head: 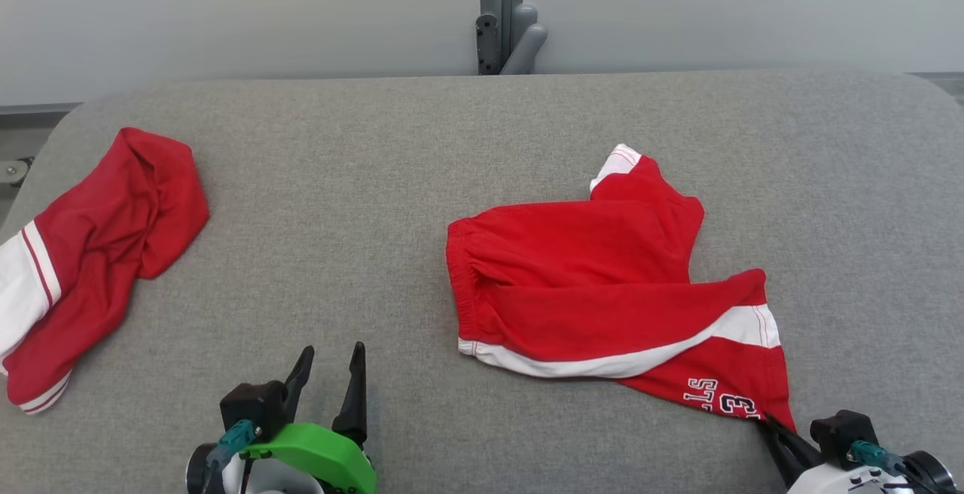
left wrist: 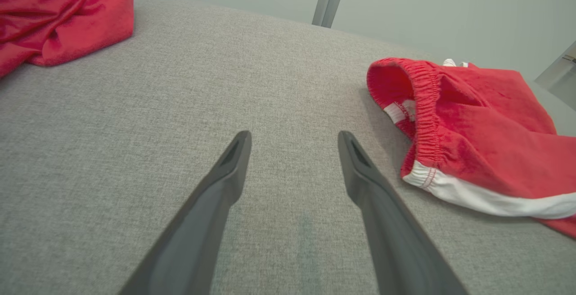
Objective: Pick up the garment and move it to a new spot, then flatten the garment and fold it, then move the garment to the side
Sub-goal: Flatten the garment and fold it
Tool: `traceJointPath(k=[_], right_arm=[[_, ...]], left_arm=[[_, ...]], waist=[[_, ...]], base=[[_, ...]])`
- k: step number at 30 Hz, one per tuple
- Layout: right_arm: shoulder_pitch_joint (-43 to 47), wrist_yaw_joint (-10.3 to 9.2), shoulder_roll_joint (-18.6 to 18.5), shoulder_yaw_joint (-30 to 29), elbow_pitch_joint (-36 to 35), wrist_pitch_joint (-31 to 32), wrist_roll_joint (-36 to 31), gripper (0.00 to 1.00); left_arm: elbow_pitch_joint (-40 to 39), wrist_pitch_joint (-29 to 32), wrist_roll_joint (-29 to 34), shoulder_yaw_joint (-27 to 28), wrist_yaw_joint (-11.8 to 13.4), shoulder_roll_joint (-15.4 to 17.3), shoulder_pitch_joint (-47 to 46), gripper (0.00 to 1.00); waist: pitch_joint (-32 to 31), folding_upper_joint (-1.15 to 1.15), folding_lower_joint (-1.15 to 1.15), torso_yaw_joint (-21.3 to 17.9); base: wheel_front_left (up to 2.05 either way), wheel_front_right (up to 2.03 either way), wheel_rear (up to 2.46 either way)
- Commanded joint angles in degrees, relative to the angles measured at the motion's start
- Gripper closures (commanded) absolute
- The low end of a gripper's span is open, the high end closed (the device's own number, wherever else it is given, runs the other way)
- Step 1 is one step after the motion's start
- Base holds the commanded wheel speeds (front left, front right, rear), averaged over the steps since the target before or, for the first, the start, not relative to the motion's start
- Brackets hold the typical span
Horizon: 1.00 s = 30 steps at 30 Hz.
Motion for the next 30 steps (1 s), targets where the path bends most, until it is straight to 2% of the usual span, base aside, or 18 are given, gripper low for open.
traceJointPath(k=[1,2,3,10,16,21,30], right_arm=[[1.04,-0.11,-0.46,-1.00,-0.60,0.15,0.66,0.69],[1.04,-0.11,-0.46,-1.00,-0.60,0.15,0.66,0.69],[1.40,-0.11,-0.17,-1.91,-1.38,0.12,1.31,0.00],[2.34,-0.11,1.14,-5.94,-8.39,0.09,3.55,0.00],[2.64,-0.11,5.17,-12.46,-14.71,0.09,0.79,0.00],[2.84,-0.11,9.36,-14.57,-16.77,0.09,-2.05,0.00],[3.93,-0.11,13.09,-17.74,-17.53,0.09,-3.82,0.00]], left_arm=[[0.26,0.02,-0.36,0.12,-0.23,0.15,1.04,0.00],[0.26,0.02,-0.36,0.12,-0.23,0.15,1.04,0.00],[0.44,0.02,-0.27,0.06,-0.26,0.14,1.44,0.00],[-1.20,0.02,0.77,0.58,-0.20,0.14,2.58,0.00],[-5.25,0.03,3.58,2.27,0.15,0.14,4.29,0.00],[-8.28,0.02,5.61,3.55,0.12,0.14,6.15,0.00],[-10.14,0.02,7.43,3.78,0.46,0.14,8.65,0.00]], waist=[[-1.03,0.00,0.00,-0.53],[-1.03,0.00,0.00,-0.53],[-1.65,0.00,0.00,-0.52],[-2.93,0.00,0.00,-0.21],[-3.57,0.00,0.00,-0.54],[-4.03,0.00,0.00,-1.12],[-5.43,0.00,0.00,-1.92]], base=[[0.00,0.00,0.00],[0.00,0.00,0.00],[0.00,0.00,0.00],[0.00,0.00,0.00],[0.00,0.00,0.00],[0.00,0.00,0.00],[0.00,0.00,0.00]])
